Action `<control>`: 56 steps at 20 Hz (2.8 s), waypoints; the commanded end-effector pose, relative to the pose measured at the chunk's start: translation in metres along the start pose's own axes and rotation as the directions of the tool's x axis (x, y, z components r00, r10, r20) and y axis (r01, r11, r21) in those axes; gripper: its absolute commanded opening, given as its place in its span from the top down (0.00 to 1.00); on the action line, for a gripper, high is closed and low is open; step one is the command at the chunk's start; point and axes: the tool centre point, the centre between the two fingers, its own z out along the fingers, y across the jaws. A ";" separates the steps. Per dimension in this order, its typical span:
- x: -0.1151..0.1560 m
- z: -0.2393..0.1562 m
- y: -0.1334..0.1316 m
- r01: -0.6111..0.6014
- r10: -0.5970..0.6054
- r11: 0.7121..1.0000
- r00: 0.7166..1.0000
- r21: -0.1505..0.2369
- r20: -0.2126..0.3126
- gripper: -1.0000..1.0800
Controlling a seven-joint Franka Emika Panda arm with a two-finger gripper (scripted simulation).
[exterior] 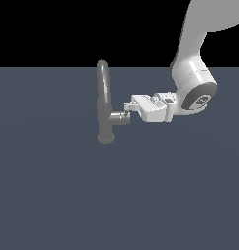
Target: Turn on the faucet by rotating a designated handle.
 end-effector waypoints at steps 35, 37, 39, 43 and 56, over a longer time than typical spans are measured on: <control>0.108 -0.001 0.009 -0.016 0.016 1.000 1.000 -0.004 0.006 1.00; 0.114 -0.001 0.007 -0.019 0.019 1.000 1.000 -0.004 0.006 1.00; 0.066 -0.008 0.004 0.041 -0.041 0.998 0.999 -0.040 0.021 1.00; 0.075 -0.007 -0.003 0.033 -0.032 0.999 0.999 -0.035 0.019 1.00; 0.100 -0.003 -0.026 0.007 -0.006 1.000 1.000 -0.019 0.013 1.00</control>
